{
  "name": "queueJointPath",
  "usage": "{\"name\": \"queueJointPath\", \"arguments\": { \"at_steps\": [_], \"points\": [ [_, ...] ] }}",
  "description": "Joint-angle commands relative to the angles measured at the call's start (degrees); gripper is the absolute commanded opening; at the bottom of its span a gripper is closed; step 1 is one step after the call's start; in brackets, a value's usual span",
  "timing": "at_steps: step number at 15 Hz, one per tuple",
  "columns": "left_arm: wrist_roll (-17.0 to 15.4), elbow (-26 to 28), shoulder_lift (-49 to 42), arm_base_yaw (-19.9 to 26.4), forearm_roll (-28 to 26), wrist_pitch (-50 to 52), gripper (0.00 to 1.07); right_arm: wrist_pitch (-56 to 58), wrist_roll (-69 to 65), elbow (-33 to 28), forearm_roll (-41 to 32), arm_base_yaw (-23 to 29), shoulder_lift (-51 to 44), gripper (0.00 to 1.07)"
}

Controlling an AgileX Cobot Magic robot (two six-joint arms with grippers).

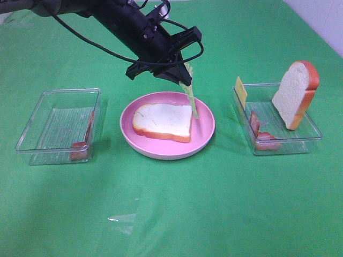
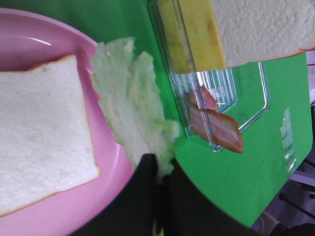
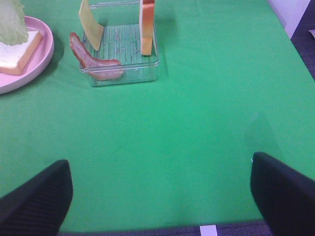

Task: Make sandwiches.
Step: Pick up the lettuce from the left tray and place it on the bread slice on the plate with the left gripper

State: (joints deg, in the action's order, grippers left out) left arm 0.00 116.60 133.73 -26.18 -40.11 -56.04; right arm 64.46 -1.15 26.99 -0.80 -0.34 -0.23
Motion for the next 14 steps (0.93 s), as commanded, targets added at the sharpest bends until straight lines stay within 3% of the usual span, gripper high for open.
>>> {"name": "queueJointPath", "arguments": {
  "at_steps": [1,4,6,9,14],
  "points": [
    [0.0,0.3,0.7,-0.3,0.6,0.9,0.0,-0.1,-0.4,-0.3,0.1,-0.2,-1.5,0.96],
    [0.0,0.3,2.9,-0.2,3.1,-2.1,0.0,-0.1,-0.4,-0.3,0.1,-0.2,-1.5,0.96],
    [-0.3,0.3,3.3,-0.2,8.5,-4.4,0.0,-0.1,-0.4,-0.3,0.1,-0.2,-1.5,0.96],
    [-8.8,0.3,3.3,-0.2,20.9,-4.2,0.0,-0.1,-0.4,-0.3,0.1,-0.2,-1.5,0.96],
    [-8.5,0.3,3.3,-0.2,18.7,-4.2,0.0,-0.1,-0.4,-0.3,0.1,-0.2,-1.5,0.96]
  ]
}}
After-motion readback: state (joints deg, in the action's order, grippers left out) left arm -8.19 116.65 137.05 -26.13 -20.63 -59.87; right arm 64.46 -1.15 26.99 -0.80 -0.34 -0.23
